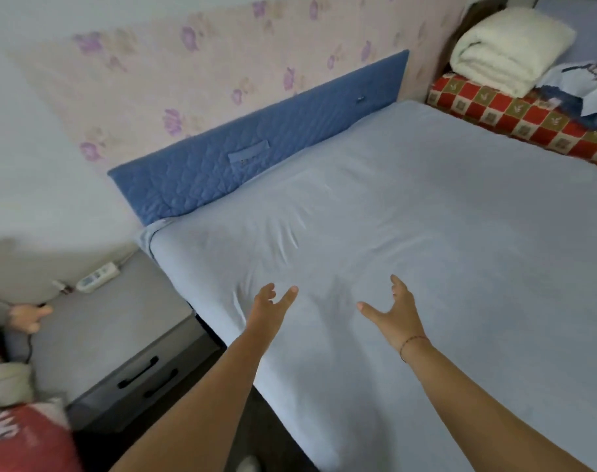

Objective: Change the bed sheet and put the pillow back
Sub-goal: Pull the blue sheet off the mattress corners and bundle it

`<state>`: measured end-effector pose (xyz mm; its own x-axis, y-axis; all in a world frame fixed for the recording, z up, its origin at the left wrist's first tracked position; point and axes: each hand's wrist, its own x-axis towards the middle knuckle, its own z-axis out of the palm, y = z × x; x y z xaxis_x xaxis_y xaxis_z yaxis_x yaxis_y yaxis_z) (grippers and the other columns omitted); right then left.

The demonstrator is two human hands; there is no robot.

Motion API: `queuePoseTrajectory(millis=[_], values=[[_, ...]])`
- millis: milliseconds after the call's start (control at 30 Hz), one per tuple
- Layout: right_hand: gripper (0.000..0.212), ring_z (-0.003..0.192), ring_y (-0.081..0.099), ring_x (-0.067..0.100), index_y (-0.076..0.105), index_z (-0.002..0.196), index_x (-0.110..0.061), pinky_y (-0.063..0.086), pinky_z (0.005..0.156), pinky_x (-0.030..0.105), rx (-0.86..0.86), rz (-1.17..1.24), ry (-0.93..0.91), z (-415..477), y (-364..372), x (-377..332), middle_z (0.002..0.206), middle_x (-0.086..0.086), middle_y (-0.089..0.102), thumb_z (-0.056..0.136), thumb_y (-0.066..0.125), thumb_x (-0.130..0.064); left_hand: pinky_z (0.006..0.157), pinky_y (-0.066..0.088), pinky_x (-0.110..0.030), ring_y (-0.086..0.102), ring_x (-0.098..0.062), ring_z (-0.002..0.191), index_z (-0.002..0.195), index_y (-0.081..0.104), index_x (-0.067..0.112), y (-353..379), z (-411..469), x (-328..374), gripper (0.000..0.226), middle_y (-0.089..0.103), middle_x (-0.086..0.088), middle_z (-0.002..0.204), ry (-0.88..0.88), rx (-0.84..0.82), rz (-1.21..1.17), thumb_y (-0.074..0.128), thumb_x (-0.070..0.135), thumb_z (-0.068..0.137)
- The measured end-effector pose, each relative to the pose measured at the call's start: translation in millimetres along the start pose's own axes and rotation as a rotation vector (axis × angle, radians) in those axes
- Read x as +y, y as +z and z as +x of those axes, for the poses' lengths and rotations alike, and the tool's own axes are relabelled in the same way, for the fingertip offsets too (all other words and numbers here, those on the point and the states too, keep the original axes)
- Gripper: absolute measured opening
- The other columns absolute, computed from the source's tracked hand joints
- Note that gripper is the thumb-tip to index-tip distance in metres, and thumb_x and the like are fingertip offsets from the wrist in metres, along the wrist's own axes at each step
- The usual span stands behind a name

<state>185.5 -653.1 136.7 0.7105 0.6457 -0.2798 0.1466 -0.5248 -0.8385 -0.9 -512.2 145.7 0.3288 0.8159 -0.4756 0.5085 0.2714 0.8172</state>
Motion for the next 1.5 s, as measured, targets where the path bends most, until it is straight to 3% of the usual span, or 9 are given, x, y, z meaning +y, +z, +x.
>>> queuePoseTrajectory(millis=[467, 733, 900, 1133, 1333, 1500], values=[[0.096, 0.141, 0.029, 0.02, 0.019, 0.152, -0.019, 0.029, 0.115, 0.037, 0.036, 0.119, 0.066, 73.0, 175.2, -103.5, 0.154, 0.007, 0.025, 0.077, 0.079, -0.032, 0.1, 0.033, -0.029, 0.041, -0.018, 0.133, 0.148, 0.034, 0.017, -144.3, 148.8, 10.0, 0.071, 0.042, 0.001, 0.143, 0.018, -0.056, 0.028, 0.058, 0.05, 0.09], [0.096, 0.141, 0.029, 0.02, 0.02, 0.151, -0.021, 0.03, 0.114, 0.039, 0.051, 0.13, 0.091, 119.7, 233.0, -143.1, 0.152, 0.006, 0.027, 0.077, 0.079, -0.033, 0.096, 0.032, -0.026, 0.041, -0.018, 0.132, 0.147, 0.035, 0.018, -181.6, 221.4, 21.8, 0.07, 0.043, 0.001, 0.142, 0.012, -0.082, 0.03, 0.06, 0.049, 0.09], [0.095, 0.14, 0.031, 0.02, 0.021, 0.151, -0.019, 0.032, 0.113, 0.039, -0.007, 0.112, 0.078, 157.3, 277.2, -171.2, 0.152, 0.007, 0.027, 0.077, 0.079, -0.032, 0.103, 0.034, -0.03, 0.043, -0.019, 0.132, 0.148, 0.034, 0.017, -216.6, 261.4, 16.7, 0.07, 0.044, 0.0, 0.143, 0.007, -0.021, 0.025, 0.059, 0.049, 0.09], [0.094, 0.14, 0.032, 0.02, 0.02, 0.151, -0.019, 0.033, 0.113, 0.038, -0.083, 0.095, 0.124, 193.3, 368.8, -191.7, 0.153, 0.008, 0.028, 0.078, 0.078, -0.031, 0.098, 0.033, -0.028, 0.042, -0.019, 0.132, 0.147, 0.034, 0.017, -289.3, 336.8, -23.1, 0.071, 0.044, 0.001, 0.143, -0.074, 0.049, 0.01, 0.061, 0.049, 0.089], [0.091, 0.139, 0.033, 0.02, 0.021, 0.151, -0.02, 0.032, 0.111, 0.034, -0.061, 0.12, 0.226, 216.0, 446.2, -195.4, 0.152, 0.007, 0.029, 0.08, 0.077, -0.031, 0.11, 0.032, -0.036, 0.041, -0.023, 0.136, 0.148, 0.035, 0.012, -353.9, 407.4, -60.6, 0.075, 0.041, -0.004, 0.149, -0.142, 0.068, 0.05, 0.066, 0.045, 0.088], [0.087, 0.135, 0.037, 0.021, 0.025, 0.15, -0.017, 0.034, 0.105, 0.03, -0.039, 0.112, 0.301, 226.1, 501.3, -193.6, 0.149, 0.009, 0.033, 0.08, 0.077, -0.03, 0.109, 0.035, -0.045, 0.044, -0.03, 0.132, 0.143, 0.042, 0.011, -389.7, 454.4, -99.2, 0.069, 0.045, -0.012, 0.146, -0.15, 0.096, 0.265, 0.062, 0.048, 0.088]])
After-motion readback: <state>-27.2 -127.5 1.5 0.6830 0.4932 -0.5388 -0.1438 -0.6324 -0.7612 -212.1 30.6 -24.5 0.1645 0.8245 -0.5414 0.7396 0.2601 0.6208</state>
